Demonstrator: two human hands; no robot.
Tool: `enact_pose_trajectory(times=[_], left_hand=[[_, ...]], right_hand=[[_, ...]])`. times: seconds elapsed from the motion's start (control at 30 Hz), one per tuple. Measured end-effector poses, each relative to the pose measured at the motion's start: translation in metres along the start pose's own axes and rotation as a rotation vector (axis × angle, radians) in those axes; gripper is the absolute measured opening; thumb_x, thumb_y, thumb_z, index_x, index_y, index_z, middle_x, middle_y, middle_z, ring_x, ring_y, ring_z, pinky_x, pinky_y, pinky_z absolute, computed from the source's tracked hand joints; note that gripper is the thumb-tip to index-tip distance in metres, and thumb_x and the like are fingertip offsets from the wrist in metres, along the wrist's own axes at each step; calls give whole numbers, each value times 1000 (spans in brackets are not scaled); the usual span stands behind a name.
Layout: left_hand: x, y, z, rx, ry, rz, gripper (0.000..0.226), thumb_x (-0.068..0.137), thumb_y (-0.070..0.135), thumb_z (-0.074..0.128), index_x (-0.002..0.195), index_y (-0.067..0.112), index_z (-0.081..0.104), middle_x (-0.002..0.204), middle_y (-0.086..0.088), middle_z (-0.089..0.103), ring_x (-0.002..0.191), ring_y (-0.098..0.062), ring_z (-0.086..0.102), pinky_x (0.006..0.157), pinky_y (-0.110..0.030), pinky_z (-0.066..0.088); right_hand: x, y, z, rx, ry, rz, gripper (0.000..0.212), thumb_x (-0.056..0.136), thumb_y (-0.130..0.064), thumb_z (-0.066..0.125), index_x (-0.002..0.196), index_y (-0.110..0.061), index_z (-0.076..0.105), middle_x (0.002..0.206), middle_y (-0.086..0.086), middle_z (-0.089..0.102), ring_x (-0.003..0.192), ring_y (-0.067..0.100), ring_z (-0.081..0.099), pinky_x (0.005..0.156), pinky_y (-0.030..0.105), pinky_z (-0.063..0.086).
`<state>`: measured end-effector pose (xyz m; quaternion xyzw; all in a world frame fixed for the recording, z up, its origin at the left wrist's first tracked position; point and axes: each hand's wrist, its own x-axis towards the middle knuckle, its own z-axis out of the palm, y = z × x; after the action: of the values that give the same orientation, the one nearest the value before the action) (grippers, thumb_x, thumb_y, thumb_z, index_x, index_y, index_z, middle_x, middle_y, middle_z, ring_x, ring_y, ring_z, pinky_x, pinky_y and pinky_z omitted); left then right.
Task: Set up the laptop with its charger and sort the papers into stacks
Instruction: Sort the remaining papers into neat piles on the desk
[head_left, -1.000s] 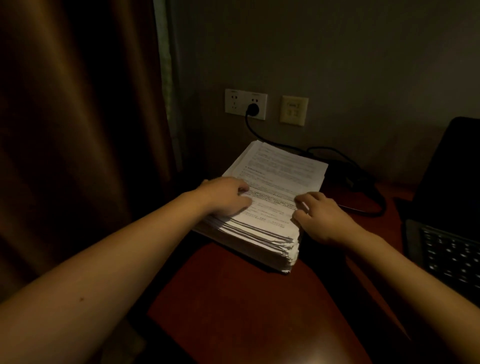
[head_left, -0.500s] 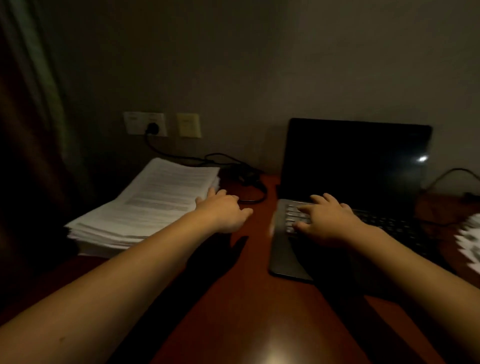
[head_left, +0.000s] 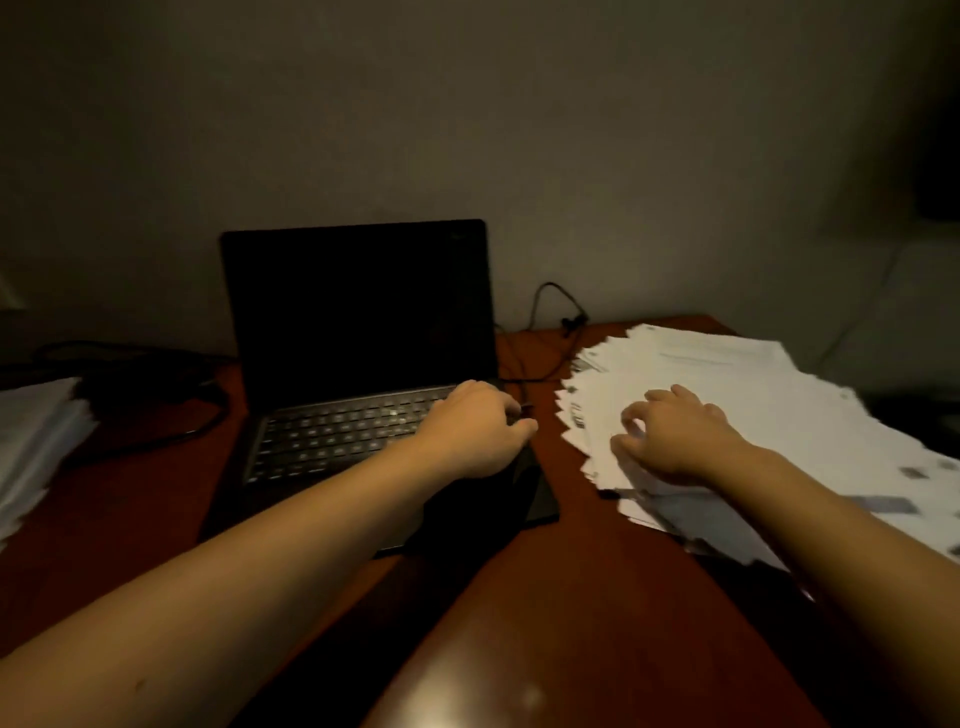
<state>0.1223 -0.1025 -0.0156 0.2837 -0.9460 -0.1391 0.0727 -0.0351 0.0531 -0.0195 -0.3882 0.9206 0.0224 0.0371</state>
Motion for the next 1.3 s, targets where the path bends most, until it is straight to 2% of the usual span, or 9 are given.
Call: enact_pose_trajectory(times=[0.27, 0.37, 0.47, 0.6, 0.77, 0.93, 1.03, 1.17, 1.3], left_hand=[[40, 86, 58, -77, -190, 226, 47, 99, 49, 50, 137, 22, 57, 143, -1, 52, 133, -23, 46, 108, -39, 41], [55, 102, 69, -70, -225, 155, 48, 98, 48, 52, 139, 23, 52, 142, -4, 52, 129, -27, 49, 104, -43, 44], [70, 109, 66, 61, -217, 86, 52, 98, 53, 50, 143, 28, 44, 144, -3, 51, 129, -30, 48, 105, -49, 34], [100, 109, 58, 28, -251, -29, 54, 95, 53, 55, 137, 19, 51, 138, -5, 56, 120, -30, 54, 98, -39, 44], [125, 115, 48, -253, -224, -189, 38, 91, 38, 70, 110, 5, 64, 92, -6, 61, 83, -22, 59, 58, -29, 48], [135, 125, 48, -428, -226, -274, 37, 90, 31, 75, 115, 7, 62, 108, -9, 61, 104, -32, 63, 92, -39, 56], [136, 132, 49, -582, -196, -317, 52, 89, 18, 77, 133, 8, 53, 104, -9, 53, 100, -31, 56, 88, -39, 55], [142, 127, 54, -820, -90, -397, 92, 83, 4, 80, 157, 18, 26, 150, -13, 43, 131, -39, 47, 101, -48, 50], [142, 126, 60, -863, -79, -413, 85, 86, 9, 79, 155, 13, 30, 150, -13, 45, 136, -36, 44, 105, -43, 44]], right_hand=[[-14, 72, 50, 95, -3, 259, 75, 90, -76, 7, 155, -42, -4, 167, -1, -9, 153, 32, -5, 117, 66, -1], [-14, 71, 43, 111, 33, 244, 65, 96, -70, 18, 152, -38, 22, 163, 4, 21, 146, 34, 24, 114, 62, 19], [-8, 102, 26, 231, 163, 219, 44, 98, -58, 39, 123, -27, 58, 127, 3, 59, 113, 26, 52, 100, 49, 38], [1, 158, 15, 309, 174, 402, 55, 90, -63, 55, 127, -23, 60, 131, 7, 58, 121, 31, 48, 102, 50, 41], [21, 201, 19, 471, 45, 559, 97, 73, -77, 64, 148, -21, 38, 152, 11, 39, 135, 38, 38, 108, 54, 37], [27, 203, 10, 871, 55, 546, 47, 82, -41, 78, 112, -17, 52, 94, 0, 60, 77, 19, 57, 59, 28, 45], [29, 206, 11, 863, 88, 547, 43, 79, -40, 80, 103, -15, 54, 95, 3, 60, 73, 18, 54, 57, 26, 41], [27, 207, 9, 1014, 112, 517, 36, 84, -27, 79, 107, -16, 54, 87, -3, 57, 72, 15, 56, 48, 22, 40], [25, 208, 8, 1057, 120, 517, 38, 85, -19, 77, 112, -14, 52, 88, -3, 56, 73, 15, 55, 51, 21, 42]])
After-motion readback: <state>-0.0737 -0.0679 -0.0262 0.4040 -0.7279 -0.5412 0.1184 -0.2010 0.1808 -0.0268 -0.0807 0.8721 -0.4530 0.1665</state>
